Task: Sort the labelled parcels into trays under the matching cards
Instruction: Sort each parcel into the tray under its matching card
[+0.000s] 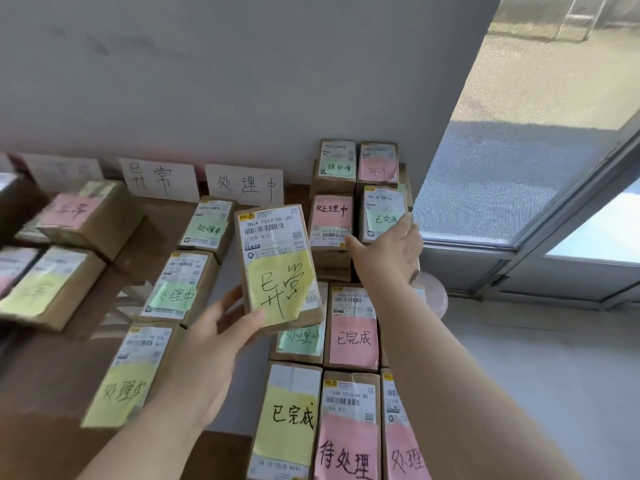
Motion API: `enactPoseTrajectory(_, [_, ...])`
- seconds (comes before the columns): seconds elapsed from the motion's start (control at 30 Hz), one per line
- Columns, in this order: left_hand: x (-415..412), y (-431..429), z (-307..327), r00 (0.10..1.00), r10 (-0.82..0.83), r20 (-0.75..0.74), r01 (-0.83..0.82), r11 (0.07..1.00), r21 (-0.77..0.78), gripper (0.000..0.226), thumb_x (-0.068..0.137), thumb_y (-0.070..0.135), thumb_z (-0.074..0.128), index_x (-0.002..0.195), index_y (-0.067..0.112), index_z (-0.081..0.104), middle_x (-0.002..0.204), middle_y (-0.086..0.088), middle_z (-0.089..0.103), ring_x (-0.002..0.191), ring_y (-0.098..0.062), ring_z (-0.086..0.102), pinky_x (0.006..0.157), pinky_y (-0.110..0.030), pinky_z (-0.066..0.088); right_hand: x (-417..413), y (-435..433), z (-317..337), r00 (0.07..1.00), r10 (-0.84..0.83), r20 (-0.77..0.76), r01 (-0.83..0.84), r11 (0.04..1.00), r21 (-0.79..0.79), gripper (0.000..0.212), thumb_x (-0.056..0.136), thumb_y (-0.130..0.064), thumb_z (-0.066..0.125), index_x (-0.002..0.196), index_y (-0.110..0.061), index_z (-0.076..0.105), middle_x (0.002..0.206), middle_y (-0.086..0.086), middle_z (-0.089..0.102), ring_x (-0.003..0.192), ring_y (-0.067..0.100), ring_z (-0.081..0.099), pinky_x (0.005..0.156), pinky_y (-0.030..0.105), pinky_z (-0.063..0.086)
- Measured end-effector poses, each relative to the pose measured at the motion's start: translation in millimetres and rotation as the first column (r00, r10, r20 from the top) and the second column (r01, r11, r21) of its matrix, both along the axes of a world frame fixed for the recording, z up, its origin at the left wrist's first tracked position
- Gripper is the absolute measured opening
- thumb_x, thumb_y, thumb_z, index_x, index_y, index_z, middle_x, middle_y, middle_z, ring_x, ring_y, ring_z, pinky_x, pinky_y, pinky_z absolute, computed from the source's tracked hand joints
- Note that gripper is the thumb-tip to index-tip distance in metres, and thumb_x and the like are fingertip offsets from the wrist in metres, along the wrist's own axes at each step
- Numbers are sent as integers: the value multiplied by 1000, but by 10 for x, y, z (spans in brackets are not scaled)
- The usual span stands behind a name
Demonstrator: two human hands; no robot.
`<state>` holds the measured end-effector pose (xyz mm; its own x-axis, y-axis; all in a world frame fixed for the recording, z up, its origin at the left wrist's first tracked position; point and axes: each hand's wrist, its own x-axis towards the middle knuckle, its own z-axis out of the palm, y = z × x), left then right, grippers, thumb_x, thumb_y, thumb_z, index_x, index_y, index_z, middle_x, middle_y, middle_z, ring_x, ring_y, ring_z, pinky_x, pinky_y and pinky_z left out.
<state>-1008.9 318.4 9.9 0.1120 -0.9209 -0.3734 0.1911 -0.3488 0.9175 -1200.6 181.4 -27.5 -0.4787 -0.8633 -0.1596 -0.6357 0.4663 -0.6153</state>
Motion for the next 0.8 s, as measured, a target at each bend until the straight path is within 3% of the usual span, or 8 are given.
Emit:
enactPoseTrajectory(0.1, [57, 6, -15, 1000, 6, 19, -6, 1000, -2, 32, 84, 10, 60, 111, 26, 61, 105, 5, 73, 102, -10, 66, 103, -37, 41, -9, -71, -42, 997, -63, -37, 64, 998, 19, 104, 80, -52, 66, 150, -15, -2, 158, 13, 2, 145, 30, 2, 117, 47, 14])
enactPoseTrajectory(0.2, [94, 12, -15, 999, 8, 34, -8, 1000, -3, 31, 84, 10, 59, 110, 27, 60, 104, 5, 73, 102, -9, 66, 101, -36, 42, -57, -117, -81, 994, -104, -27, 105, 993, 46, 102, 79, -48, 68, 151, -19, 1, 158, 11, 6, 144, 31, 8, 114, 48, 18])
enactPoseTrajectory(0.33, [135, 16, -66, 999, 5, 50, -6, 1000, 23, 29, 87, 9, 58, 108, 29, 60, 103, 6, 73, 105, -10, 64, 104, -37, 41, -120, -68, -62, 995, -101, 12, 101, 994, 38, 101, 75, -44, 65, 151, -21, 2, 151, 10, 25, 134, 32, 28, 108, 46, 28])
enactPoseTrajectory(0.57, [105, 40, -320, 984, -94, 152, 76, 990, 123, 27, 87, 18, 65, 108, 34, 61, 105, 11, 72, 110, -12, 61, 105, -43, 41, -190, 805, 39, 987, -52, 151, 67, 993, -92, 94, 74, -38, 68, 149, -24, 14, 140, 7, 37, 130, 25, 30, 105, 43, 32])
enactPoseTrajectory(0.63, [46, 53, -406, 978, -129, 163, 104, 982, 155, 26, 87, 17, 66, 105, 36, 60, 101, 13, 73, 106, -9, 63, 101, -38, 44, -206, 1153, 18, 989, -14, 148, 30, 994, -105, 94, 73, -38, 71, 149, -26, 18, 138, 4, 37, 128, 22, 30, 102, 39, 34])
enactPoseTrajectory(0.73, [-83, 92, -470, 972, -171, 159, 139, 971, 195, 24, 86, 17, 67, 98, 36, 59, 94, 14, 73, 96, -4, 66, 83, -27, 50, -252, 1538, -92, 994, 5, 112, 0, 999, -50, 94, 72, -40, 73, 148, -27, 19, 141, 1, 36, 131, 20, 29, 105, 39, 33])
enactPoseTrajectory(0.8, [-166, 121, -523, 963, -207, 174, 163, 958, 237, 27, 84, 22, 69, 105, 35, 58, 98, 10, 73, 94, -9, 67, 80, -33, 54, -287, 1666, -170, 996, 25, 81, -25, 1000, -2, 95, 73, -41, 73, 149, -25, 18, 142, 0, 34, 132, 19, 26, 106, 36, 30])
